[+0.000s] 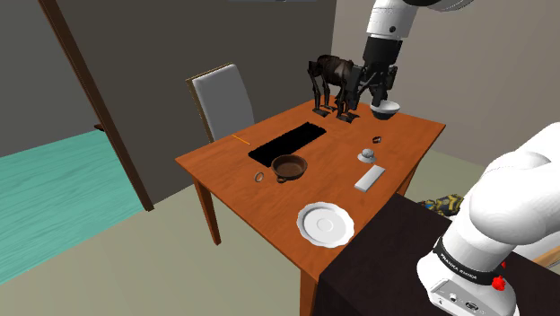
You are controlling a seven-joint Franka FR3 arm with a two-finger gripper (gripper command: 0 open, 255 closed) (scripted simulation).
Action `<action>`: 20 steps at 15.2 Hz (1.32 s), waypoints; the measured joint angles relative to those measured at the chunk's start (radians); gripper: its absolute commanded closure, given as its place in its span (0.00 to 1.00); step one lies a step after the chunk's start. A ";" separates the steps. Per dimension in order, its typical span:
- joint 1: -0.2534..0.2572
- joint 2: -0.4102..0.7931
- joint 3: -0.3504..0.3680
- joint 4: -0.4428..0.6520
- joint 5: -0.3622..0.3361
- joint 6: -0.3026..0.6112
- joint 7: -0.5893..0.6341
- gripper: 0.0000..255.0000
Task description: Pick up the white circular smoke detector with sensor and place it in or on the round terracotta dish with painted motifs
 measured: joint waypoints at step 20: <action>-0.112 0.277 -0.289 -0.185 -0.140 0.487 -0.359 0.00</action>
